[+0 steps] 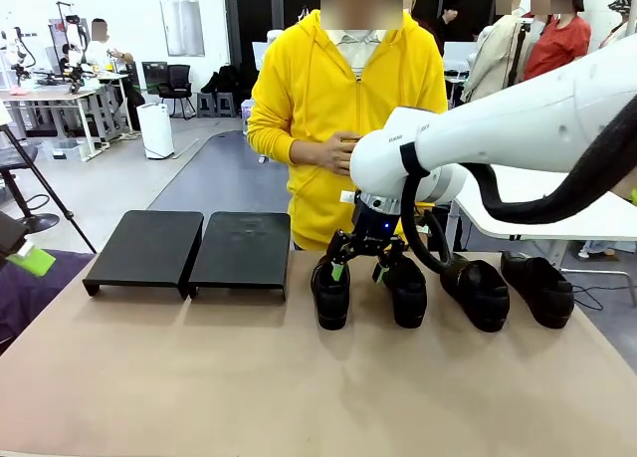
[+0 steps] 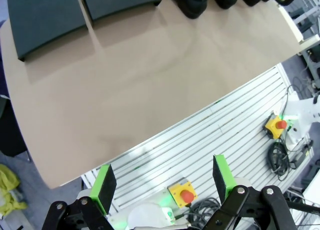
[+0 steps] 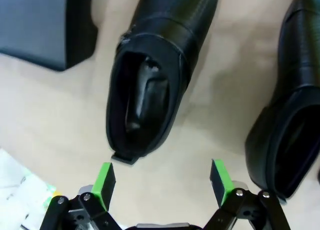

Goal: Organize the shoes by placing them on the stand.
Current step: Pick up one Shoe and place it in the middle of the table.

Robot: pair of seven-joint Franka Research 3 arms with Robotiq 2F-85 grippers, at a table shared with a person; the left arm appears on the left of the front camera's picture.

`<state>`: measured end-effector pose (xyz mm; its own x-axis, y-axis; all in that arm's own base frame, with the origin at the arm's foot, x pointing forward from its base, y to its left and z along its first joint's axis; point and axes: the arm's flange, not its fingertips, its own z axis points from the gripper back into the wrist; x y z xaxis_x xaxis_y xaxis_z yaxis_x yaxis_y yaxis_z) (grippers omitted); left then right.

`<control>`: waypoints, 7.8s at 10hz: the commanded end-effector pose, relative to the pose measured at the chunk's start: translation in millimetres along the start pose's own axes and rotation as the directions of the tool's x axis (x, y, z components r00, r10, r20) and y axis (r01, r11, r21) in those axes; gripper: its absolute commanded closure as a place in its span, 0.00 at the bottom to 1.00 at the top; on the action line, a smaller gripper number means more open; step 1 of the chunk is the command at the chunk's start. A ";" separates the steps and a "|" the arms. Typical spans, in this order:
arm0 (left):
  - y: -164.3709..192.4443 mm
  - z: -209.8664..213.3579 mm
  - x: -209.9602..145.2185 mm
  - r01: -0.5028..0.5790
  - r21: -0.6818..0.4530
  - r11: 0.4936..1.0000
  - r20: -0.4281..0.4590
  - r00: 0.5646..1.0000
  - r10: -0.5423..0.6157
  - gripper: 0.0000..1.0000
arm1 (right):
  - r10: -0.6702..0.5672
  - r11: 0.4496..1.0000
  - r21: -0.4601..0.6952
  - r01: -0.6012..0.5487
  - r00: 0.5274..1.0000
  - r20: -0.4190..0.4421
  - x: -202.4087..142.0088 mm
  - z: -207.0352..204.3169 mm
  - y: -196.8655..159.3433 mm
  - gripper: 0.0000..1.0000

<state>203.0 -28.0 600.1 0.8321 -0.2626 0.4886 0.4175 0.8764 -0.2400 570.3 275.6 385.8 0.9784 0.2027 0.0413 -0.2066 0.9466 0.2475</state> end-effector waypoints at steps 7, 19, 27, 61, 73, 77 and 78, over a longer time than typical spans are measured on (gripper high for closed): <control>0.7 0.5 1.3 0.002 -0.009 1.000 0.010 1.000 -0.002 0.00 | -0.196 0.976 -0.090 0.200 0.979 0.052 36.0 -43.2 9.4 0.09; 0.7 0.5 1.3 0.002 -0.009 1.000 0.010 1.000 -0.002 0.00 | -0.164 0.980 -0.120 0.159 0.986 -0.028 20.8 1.0 23.4 1.00; 0.7 0.5 1.3 0.002 -0.009 1.000 0.010 1.000 -0.002 0.00 | -0.113 0.994 -0.044 0.105 0.921 -0.372 -205.1 142.3 101.9 1.00; 0.7 0.5 1.3 0.002 -0.009 1.000 0.010 1.000 -0.002 0.00 | 0.008 0.997 0.074 0.007 0.979 -0.204 -226.0 63.0 190.4 0.00; 0.7 0.5 1.3 0.002 -0.009 1.000 0.010 1.000 -0.002 0.00 | 0.270 0.945 0.274 -0.178 0.898 -0.348 -327.0 159.9 109.7 0.00; 0.7 0.5 1.3 0.002 -0.009 1.000 0.010 1.000 -0.002 0.00 | 0.036 0.752 0.659 0.027 0.996 -0.083 -382.6 226.2 -136.6 0.00; 0.7 0.5 1.3 0.002 -0.009 1.000 0.010 1.000 -0.002 0.00 | -0.025 0.685 0.728 -0.005 0.999 0.031 -404.7 225.1 -181.8 0.00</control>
<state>203.1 -27.7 600.2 0.8319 -0.2622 0.4891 0.4177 0.8761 -0.2408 203.2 -3.4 558.8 0.9591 0.2816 -0.0283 -0.1329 0.5363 0.8335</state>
